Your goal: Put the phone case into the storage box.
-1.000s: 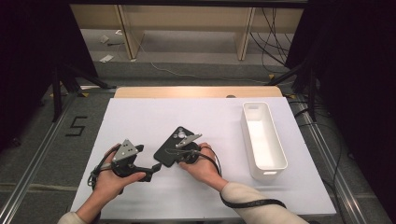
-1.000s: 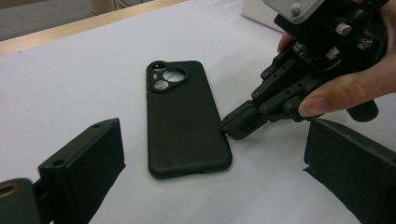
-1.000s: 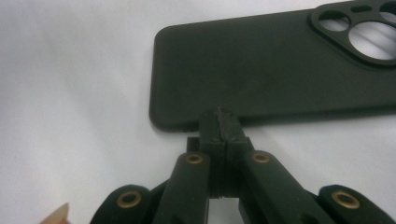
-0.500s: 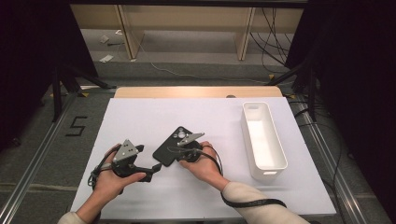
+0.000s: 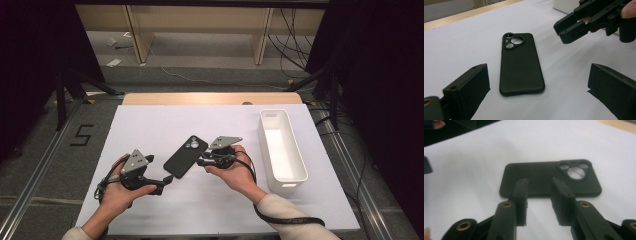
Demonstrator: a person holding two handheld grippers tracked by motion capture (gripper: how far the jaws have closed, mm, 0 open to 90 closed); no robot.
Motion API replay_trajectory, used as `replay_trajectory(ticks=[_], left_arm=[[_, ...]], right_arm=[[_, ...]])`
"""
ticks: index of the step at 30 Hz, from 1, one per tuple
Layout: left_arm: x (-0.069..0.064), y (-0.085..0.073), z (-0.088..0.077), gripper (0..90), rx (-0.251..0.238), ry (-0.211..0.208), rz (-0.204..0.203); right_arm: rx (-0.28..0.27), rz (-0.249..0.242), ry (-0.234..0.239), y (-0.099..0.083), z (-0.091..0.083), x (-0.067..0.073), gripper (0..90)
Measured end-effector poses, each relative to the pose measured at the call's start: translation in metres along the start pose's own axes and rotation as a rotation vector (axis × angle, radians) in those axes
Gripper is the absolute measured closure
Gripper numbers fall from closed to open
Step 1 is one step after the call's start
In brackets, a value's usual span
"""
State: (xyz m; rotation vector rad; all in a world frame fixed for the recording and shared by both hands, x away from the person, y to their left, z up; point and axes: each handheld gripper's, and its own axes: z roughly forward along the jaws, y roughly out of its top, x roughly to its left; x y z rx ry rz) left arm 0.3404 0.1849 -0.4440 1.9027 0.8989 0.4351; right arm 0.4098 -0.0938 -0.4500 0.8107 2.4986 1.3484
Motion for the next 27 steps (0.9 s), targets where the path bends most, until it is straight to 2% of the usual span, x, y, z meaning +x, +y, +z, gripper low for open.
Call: replay_trajectory(ticks=[4,6,7,13,14,15,19,24,27], left_arm=[[0.0,0.0,0.0,2.6,0.001,0.0,0.0],[0.0,0.0,0.0,2.4,0.001,0.0,-0.001],[0.0,0.0,0.0,2.1,0.0,0.0,0.001],[-0.001,0.0,0.0,1.2,0.001,-0.002,0.001],[-0.001,0.001,0.0,1.2,0.001,-0.002,0.001],[-0.001,0.001,0.0,0.8,0.0,-0.003,0.001],[-0.001,0.001,0.0,0.0,0.002,0.0,0.004],[-0.001,0.001,0.001,0.0,0.01,0.007,0.004],[-0.001,0.001,0.001,0.0,0.01,0.007,0.007]], right_arm=[[-0.056,-0.012,0.005,0.0,-0.014,-0.004,58.1],[-0.067,-0.014,0.006,0.001,-0.016,-0.005,56.5],[-0.089,-0.013,0.009,0.0,-0.024,-0.006,52.2],[-0.144,-0.015,0.025,-0.002,-0.042,-0.009,40.5],[-0.144,-0.015,0.025,-0.002,-0.042,-0.009,40.5],[-0.154,-0.018,0.027,-0.003,-0.047,-0.009,36.1],[-0.183,-0.026,0.021,-0.006,-0.059,-0.011,28.3],[-0.217,-0.016,0.038,-0.009,-0.07,-0.015,23.7],[-0.233,-0.031,0.038,-0.012,-0.08,-0.017,19.7]])
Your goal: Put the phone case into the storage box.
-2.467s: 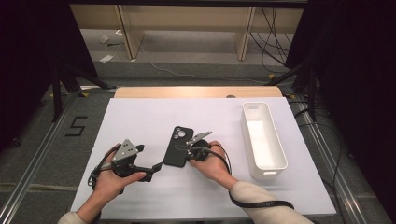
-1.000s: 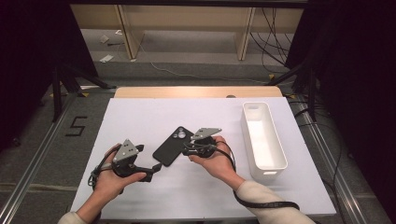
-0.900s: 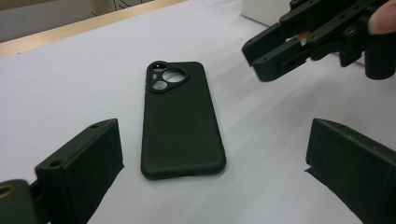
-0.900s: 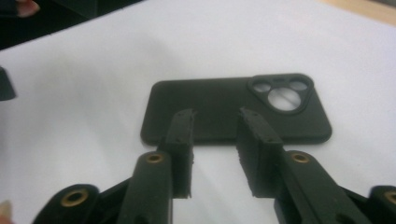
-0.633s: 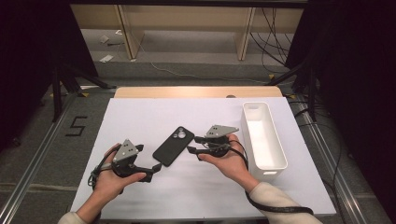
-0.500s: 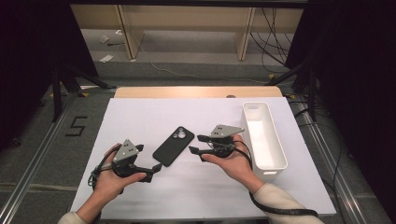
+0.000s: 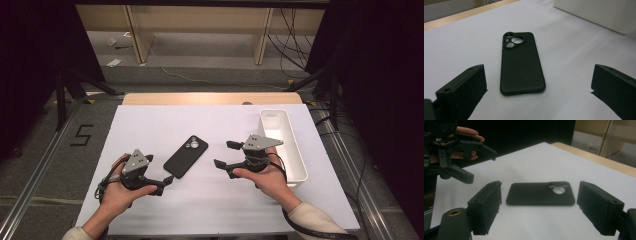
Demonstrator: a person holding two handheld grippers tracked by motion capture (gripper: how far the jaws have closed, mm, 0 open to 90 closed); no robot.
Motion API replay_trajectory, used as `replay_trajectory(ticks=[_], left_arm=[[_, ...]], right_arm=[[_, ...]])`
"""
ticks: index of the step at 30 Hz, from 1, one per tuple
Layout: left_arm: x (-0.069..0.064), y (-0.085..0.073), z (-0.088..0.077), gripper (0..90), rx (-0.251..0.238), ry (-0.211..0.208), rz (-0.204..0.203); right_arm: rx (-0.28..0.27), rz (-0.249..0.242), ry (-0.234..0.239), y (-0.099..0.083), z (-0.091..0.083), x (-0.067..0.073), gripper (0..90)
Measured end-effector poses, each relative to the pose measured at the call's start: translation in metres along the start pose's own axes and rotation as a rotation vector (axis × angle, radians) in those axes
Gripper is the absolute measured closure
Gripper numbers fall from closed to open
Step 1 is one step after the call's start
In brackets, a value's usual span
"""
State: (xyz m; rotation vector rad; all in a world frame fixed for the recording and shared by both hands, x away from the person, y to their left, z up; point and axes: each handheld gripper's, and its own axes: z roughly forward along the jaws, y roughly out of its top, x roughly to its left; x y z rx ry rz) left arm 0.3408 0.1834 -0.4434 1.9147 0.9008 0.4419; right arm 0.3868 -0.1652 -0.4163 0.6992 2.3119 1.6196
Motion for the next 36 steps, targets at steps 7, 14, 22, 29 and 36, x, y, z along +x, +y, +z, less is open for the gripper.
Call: replay_trajectory(ticks=[7,14,22,29,36], left_arm=[[0.0,0.0,0.0,0.0,0.003,0.002,0.0],[0.001,0.0,0.0,0.0,0.01,0.014,-0.003],[0.002,0.0,0.001,0.0,0.012,0.01,-0.006],[0.001,0.0,0.002,0.0,0.018,0.012,-0.006],[0.002,0.005,0.01,0.0,0.059,0.023,-0.01]], right_arm=[[-0.014,-0.018,0.003,-0.002,-0.014,0.001,17.3],[-0.036,-0.027,0.0,-0.006,-0.033,0.001,16.7],[-0.061,-0.026,-0.022,-0.011,-0.055,-0.001,18.1],[-0.058,-0.027,-0.039,-0.019,-0.066,-0.002,17.8],[-0.058,-0.027,-0.054,-0.023,-0.073,-0.002,17.8]])
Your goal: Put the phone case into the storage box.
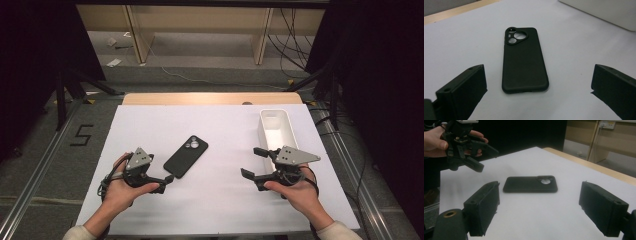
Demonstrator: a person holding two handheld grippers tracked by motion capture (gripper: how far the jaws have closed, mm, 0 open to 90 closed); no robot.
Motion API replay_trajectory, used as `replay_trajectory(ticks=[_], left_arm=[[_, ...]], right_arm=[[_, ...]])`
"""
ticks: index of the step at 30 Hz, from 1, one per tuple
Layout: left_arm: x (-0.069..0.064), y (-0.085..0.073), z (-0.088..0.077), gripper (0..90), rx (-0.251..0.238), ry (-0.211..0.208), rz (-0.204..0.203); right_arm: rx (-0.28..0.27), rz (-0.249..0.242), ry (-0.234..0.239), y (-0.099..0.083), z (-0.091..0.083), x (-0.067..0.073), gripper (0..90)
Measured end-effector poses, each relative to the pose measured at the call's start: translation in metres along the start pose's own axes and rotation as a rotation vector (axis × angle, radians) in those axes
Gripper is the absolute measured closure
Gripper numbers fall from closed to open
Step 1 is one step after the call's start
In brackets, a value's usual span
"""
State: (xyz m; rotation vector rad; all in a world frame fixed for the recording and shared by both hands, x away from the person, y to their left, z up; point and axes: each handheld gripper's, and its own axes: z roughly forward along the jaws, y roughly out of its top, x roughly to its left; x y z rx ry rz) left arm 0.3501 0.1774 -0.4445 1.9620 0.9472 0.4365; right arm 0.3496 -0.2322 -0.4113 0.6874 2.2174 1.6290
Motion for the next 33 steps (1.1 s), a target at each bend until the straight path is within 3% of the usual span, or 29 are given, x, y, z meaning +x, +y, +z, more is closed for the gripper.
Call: replay_trajectory(ticks=[24,33], left_arm=[[0.009,0.03,0.07,0.0,0.181,0.054,0.04],[0.01,0.036,0.094,0.0,0.218,0.063,0.047]], right_arm=[[-0.003,0.001,-0.008,-0.009,-0.009,0.004,17.6],[-0.006,0.0,-0.015,-0.01,-0.013,0.006,17.6]])
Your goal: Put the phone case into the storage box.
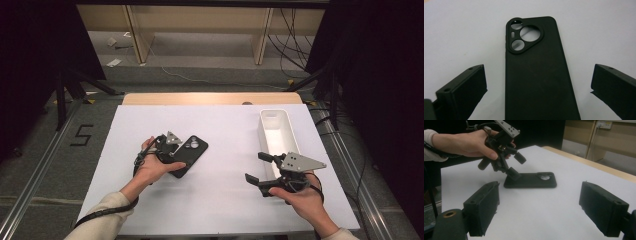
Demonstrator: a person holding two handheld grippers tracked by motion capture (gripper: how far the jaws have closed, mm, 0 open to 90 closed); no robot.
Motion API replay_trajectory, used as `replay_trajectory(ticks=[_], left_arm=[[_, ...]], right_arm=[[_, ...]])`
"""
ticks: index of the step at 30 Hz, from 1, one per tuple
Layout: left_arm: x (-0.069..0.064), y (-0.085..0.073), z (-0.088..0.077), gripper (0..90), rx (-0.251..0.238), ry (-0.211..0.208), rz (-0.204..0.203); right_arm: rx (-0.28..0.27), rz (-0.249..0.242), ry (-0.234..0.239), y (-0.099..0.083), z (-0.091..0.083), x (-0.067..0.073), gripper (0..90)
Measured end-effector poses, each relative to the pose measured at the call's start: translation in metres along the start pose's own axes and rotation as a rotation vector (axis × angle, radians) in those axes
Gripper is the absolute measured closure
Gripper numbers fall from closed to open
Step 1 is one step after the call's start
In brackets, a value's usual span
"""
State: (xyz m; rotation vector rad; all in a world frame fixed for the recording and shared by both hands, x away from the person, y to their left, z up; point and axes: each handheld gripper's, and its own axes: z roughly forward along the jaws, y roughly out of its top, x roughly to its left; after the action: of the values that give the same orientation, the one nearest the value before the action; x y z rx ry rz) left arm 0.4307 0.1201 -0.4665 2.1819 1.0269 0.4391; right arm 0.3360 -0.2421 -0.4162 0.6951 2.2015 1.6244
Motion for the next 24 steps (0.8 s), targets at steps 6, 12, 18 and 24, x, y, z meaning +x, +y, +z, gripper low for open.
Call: replay_trajectory(ticks=[6,12,18,24], left_arm=[[0.0,0.004,0.009,0.0,0.017,0.001,0.005],[-0.001,0.006,0.017,0.1,0.045,0.01,0.009],[0.0,0.007,0.023,0.3,0.061,0.016,0.011],[0.001,0.008,0.03,0.4,0.084,0.033,0.03]], right_arm=[[-0.003,-0.006,0.0,-0.001,-0.003,0.0,17.7],[-0.004,-0.002,-0.002,-0.002,-0.004,0.001,17.7],[-0.006,0.001,0.002,-0.003,-0.004,0.002,18.3],[-0.01,0.004,0.002,-0.003,-0.004,0.002,18.8]])
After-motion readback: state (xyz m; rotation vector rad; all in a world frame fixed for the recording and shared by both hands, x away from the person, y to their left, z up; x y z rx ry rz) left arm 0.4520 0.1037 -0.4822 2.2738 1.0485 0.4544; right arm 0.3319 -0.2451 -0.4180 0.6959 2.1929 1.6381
